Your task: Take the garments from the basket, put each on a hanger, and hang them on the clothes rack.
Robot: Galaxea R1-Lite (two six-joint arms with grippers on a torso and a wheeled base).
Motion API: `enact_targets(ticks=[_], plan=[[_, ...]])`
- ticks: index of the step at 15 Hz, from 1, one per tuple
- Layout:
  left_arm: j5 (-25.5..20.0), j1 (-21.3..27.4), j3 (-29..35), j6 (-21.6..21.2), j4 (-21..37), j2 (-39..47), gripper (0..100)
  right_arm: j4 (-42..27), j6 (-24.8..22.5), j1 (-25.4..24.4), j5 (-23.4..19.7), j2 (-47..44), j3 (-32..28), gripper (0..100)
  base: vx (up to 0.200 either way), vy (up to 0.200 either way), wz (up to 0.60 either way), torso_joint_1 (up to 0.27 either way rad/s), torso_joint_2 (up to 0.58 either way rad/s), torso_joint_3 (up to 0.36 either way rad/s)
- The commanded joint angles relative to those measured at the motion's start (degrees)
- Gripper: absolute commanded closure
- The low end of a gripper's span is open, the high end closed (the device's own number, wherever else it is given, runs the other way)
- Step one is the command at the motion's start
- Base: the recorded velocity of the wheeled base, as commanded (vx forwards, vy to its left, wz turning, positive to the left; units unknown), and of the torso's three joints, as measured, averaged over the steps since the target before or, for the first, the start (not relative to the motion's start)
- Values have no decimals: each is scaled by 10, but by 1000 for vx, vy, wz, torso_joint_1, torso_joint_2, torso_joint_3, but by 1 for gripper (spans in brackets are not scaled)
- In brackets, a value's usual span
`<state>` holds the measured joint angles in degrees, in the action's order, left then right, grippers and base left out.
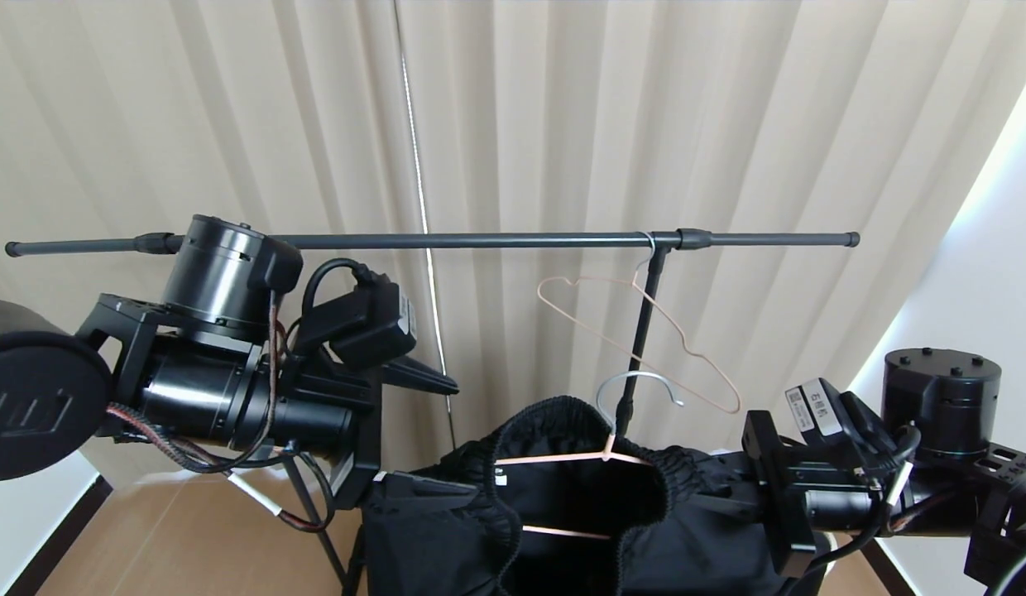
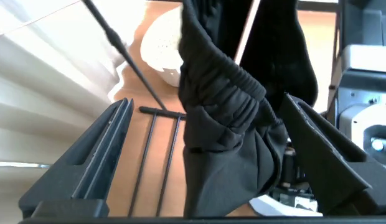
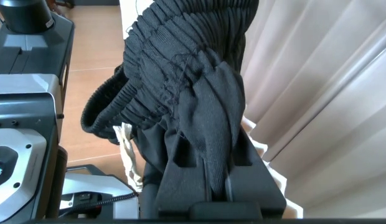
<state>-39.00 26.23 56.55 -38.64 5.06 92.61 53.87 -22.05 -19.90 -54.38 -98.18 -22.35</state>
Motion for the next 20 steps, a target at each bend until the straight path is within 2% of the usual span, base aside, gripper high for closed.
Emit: enact_targets(ticks=[1, 2, 4, 9, 12, 18, 20], plan=[[-6, -7, -1, -26, 1, 23, 0, 1, 0, 0, 0, 0, -1, 100, 0, 0, 0, 0, 0, 0], [-8, -12, -1, -59, 1, 37, 0, 1, 0, 0, 0, 0, -1, 100, 0, 0, 0, 0, 0, 0], [-10, -9, -2, -70, 0, 55, 0, 1, 0, 0, 0, 1, -2, 100, 0, 0, 0, 0, 0, 0], [-21, 10, 5, -70, -21, 89, 0, 1, 0, 0, -2, 4, 0, 100, 0, 0, 0, 0, 0, 0], [-21, 25, 9, -64, -60, 107, 0, 1, 0, 0, -2, 8, -1, 100, 0, 0, 0, 0, 0, 0], [-21, 44, 22, -60, -61, 116, 0, 3, 3, -1, -10, 11, -3, 100, 0, 0, 0, 0, 0, 0], [-21, 45, 25, -41, -62, 116, 0, 11, 18, -5, -10, 11, -6, 100, 0, 0, 0, 0, 0, 0]])
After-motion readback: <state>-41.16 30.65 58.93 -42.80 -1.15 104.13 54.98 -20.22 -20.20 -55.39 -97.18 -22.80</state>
